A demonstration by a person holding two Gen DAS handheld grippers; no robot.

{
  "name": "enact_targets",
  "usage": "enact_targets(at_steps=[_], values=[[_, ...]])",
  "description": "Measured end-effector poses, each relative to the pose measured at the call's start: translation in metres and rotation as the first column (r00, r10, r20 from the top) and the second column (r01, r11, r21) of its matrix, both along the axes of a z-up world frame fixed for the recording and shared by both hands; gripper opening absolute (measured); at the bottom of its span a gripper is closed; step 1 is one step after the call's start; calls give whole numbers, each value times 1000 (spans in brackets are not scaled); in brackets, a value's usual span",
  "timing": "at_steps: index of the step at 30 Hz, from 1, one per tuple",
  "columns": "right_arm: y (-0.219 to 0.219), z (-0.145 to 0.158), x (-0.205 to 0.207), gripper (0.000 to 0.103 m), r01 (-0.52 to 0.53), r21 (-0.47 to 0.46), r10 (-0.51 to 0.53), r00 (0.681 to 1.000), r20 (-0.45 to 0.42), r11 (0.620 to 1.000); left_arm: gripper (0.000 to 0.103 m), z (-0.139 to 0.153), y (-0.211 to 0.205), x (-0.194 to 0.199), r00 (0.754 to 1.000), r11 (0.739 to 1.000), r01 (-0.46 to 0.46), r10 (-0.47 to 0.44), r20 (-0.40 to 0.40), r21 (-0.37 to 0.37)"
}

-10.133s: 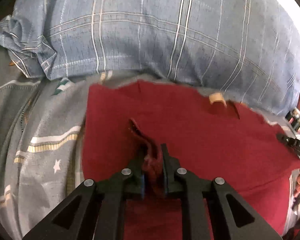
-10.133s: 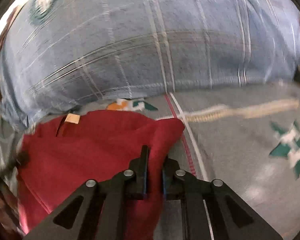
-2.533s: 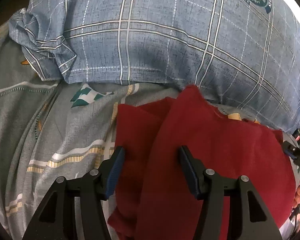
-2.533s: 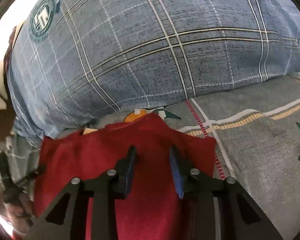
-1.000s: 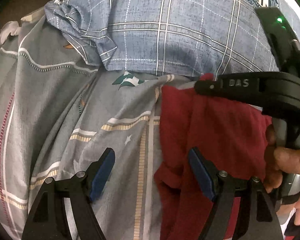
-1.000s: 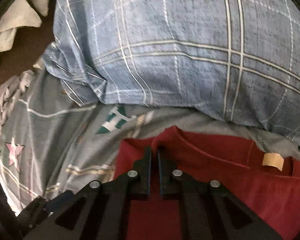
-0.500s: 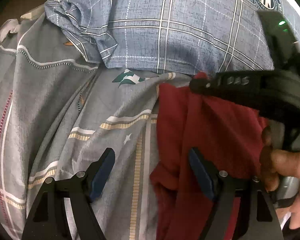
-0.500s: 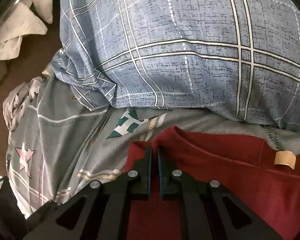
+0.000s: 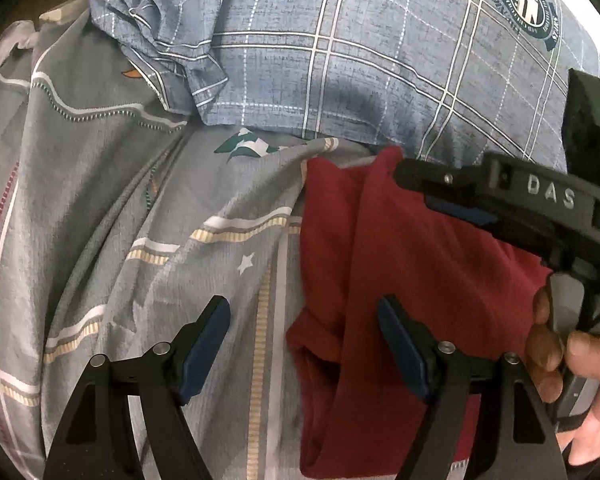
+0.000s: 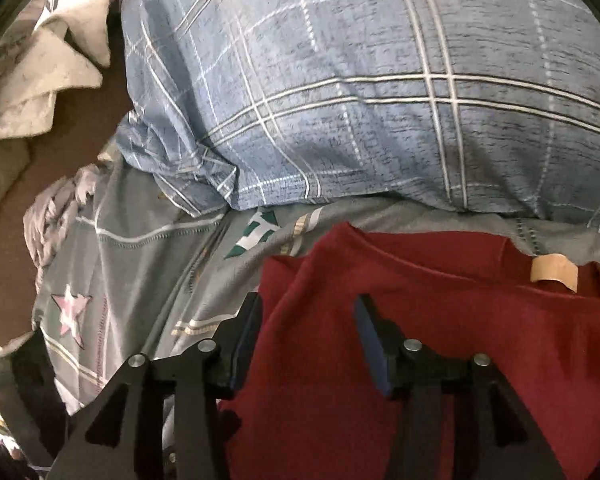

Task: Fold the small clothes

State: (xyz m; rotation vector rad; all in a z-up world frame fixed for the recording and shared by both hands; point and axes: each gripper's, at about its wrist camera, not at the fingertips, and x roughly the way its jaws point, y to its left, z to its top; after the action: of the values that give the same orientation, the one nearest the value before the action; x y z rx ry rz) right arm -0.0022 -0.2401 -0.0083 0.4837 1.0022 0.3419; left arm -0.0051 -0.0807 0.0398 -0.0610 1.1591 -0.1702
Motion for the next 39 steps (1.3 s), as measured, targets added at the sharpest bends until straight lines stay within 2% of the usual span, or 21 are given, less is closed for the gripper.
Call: enact_targets(at_steps=[7,11,14,17,20,23,27,31,36,39], values=[[13,-17,16,51,-7,26,8,998,-59,1000,76,-6,1,7,999,1000,-31,30,-18,-1],[30,-18,23,65,-61,-42,59,996,-60,997,76,-9,0,12,999,999,-35,35,-26,-3],[37,-18,25,69,-85,-73,81,995,-62,994,76,-10,-2,14,999,999,-34,34,-26,1],[38,-18,24,69,-85,-76,81,995,-58,993,76,-12,-1,14,999,999,-36,36,-29,1],[31,-17,19,67,-68,-41,65,996,-59,997,76,-11,0,15,999,999,-40,40,-31,-7],[18,-12,10,67,-52,-26,51,998,-47,998,76,-9,1,15,999,999,-44,44,-22,-15],[-9,-6,-4,68,-14,-59,13,1000,-24,998,76,-10,3,16,998,998,-56,56,-27,-21],[-25,-7,-9,69,-5,-36,4,999,-34,999,76,-10,0,14,998,998,-59,59,-24,-16],[-9,-6,2,69,-34,8,34,998,-47,999,76,-10,-1,13,999,999,-48,47,-27,-23],[17,-9,16,69,-84,-58,80,994,-76,995,76,-10,2,14,998,998,-50,48,-41,-42]])
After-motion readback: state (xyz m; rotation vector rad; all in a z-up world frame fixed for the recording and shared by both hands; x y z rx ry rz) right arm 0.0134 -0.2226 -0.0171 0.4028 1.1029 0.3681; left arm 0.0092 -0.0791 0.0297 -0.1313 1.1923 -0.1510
